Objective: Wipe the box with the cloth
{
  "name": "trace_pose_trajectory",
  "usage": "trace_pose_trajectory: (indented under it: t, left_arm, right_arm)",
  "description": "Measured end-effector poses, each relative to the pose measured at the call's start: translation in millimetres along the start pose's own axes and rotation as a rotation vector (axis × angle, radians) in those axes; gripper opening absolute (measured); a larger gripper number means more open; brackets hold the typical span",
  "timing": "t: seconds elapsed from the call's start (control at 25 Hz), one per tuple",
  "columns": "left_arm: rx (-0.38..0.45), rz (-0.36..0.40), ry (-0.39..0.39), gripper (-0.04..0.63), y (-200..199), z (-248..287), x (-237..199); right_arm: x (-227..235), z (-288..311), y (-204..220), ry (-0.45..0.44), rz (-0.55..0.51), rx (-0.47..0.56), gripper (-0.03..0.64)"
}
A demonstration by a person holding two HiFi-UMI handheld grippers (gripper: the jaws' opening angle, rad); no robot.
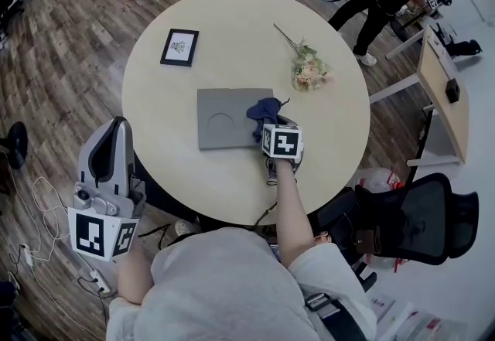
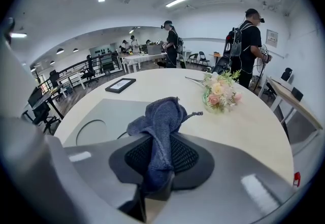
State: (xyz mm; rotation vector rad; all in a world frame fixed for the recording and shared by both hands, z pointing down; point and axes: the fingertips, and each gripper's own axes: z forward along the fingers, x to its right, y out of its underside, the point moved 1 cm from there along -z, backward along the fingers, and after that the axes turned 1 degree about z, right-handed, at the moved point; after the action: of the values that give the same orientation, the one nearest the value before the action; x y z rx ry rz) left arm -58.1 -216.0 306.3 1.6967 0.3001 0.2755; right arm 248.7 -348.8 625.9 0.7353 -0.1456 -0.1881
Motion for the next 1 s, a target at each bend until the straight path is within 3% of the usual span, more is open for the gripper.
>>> trace_pose_trajectory:
  t: [0.56, 1.0]
  left_arm:
    - [0.001, -0.008, 0.006, 0.002, 1, -7, 1]
    - [0.008, -0.012, 0.007, 0.002, -4, -25, 5]
  right_arm:
    - [33, -18, 13, 0.067, 0.063, -0.017, 0.086]
    - [-84, -32, 1, -0.167, 0.016, 0.054, 0.087]
